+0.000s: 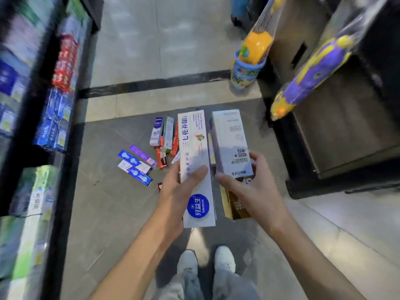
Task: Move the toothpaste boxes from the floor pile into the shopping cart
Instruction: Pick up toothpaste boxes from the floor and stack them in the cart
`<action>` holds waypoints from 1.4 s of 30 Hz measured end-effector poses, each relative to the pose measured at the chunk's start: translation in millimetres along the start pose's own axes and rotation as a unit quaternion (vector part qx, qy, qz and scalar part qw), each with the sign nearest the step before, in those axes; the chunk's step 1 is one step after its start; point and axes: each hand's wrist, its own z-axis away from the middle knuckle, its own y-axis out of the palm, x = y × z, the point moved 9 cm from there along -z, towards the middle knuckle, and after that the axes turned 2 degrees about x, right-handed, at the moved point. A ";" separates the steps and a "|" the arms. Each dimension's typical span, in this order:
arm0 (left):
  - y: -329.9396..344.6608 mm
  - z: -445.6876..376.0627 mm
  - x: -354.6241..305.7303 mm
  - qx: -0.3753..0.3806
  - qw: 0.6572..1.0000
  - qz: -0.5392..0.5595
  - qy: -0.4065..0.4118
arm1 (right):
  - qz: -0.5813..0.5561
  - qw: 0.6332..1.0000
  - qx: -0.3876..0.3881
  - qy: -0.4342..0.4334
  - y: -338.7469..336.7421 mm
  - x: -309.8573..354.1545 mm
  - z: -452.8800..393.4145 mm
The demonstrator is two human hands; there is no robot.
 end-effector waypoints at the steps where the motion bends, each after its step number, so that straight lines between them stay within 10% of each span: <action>1: 14.5 22.8 -30.7 -0.001 1.000 -0.011 0.010 | -0.004 1.000 0.000 -0.009 -11.3 35.5 18.8; 10: 116.5 211.6 -248.4 0.052 0.992 -0.079 0.078 | -0.055 0.987 -0.127 -0.076 -112.0 266.5 184.7; 19: 169.1 303.6 -305.7 0.219 0.956 -0.160 0.112 | -0.104 0.946 -0.299 -0.074 -140.8 307.0 331.7; 28: 243.6 424.3 -211.1 0.460 0.854 -0.244 0.014 | -0.177 0.827 -0.533 -0.007 -151.7 237.0 544.4; 42: 294.0 826.0 37.3 0.740 0.560 -0.367 -0.068 | -0.217 0.530 -0.818 0.045 -95.3 77.5 987.3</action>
